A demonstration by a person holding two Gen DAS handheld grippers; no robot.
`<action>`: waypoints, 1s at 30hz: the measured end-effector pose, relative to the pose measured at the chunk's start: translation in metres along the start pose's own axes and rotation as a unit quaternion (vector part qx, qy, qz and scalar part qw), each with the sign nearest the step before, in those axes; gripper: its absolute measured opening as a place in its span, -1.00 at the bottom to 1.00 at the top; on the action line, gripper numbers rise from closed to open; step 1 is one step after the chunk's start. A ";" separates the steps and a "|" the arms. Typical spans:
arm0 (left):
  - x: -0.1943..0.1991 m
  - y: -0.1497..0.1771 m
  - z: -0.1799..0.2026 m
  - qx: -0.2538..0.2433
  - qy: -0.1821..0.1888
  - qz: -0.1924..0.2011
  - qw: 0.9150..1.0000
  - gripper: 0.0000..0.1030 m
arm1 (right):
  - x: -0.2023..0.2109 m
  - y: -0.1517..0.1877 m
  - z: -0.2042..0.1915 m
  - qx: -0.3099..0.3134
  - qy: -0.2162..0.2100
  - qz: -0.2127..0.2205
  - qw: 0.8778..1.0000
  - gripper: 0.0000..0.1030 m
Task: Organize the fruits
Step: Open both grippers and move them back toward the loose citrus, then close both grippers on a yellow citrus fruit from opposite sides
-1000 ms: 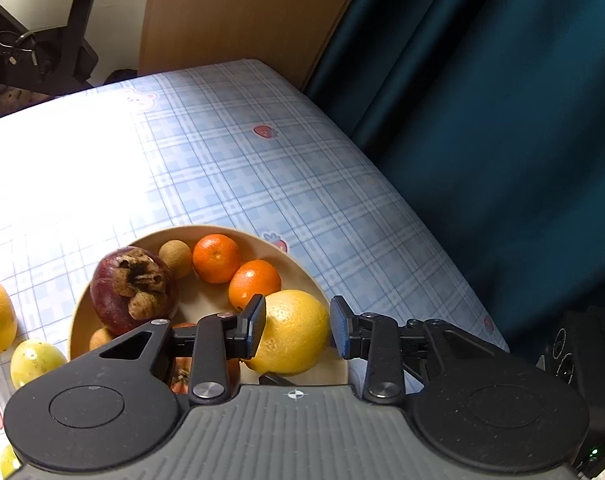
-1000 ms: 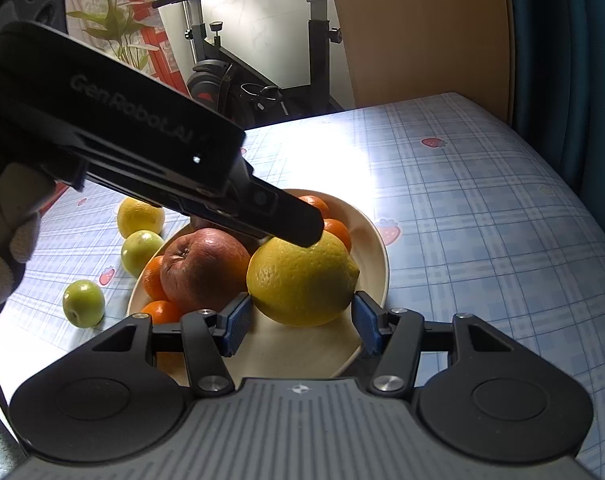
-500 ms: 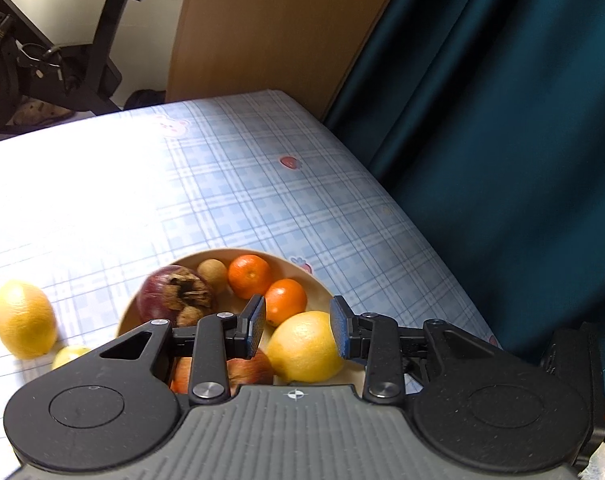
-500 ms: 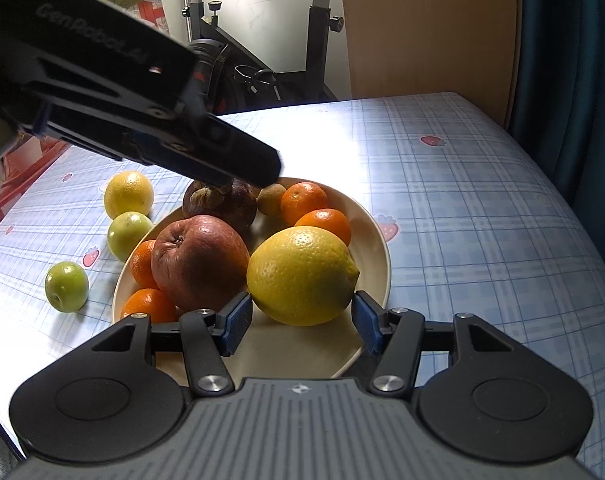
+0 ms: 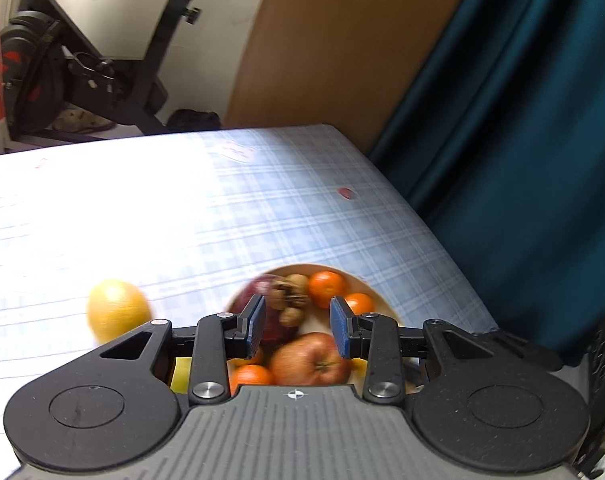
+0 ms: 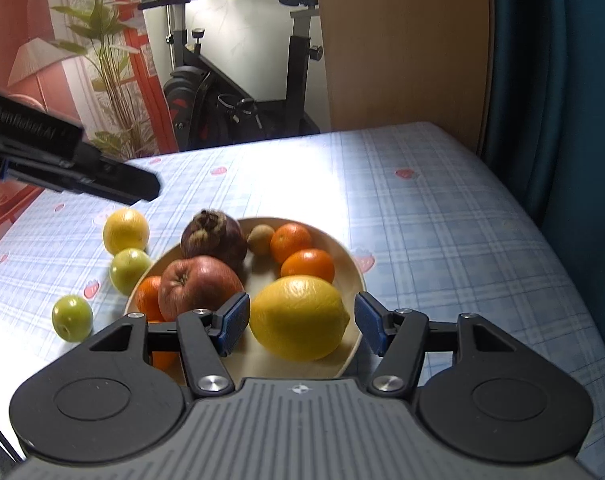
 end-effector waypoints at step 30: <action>-0.003 -0.024 -0.151 0.106 -0.035 0.021 0.994 -0.27 | -0.097 -0.067 -0.157 0.095 -0.137 -0.020 0.986 0.19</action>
Point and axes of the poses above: each gripper's, at about its wrist camera, not at the fingertips, and x roughly against the way its jaws point, z to its right, y to its underside, the point moved 9 cm from there along -x, roughly the way its jaws point, and after that the axes turned 8 degrees about x, right-handed, at the moved point
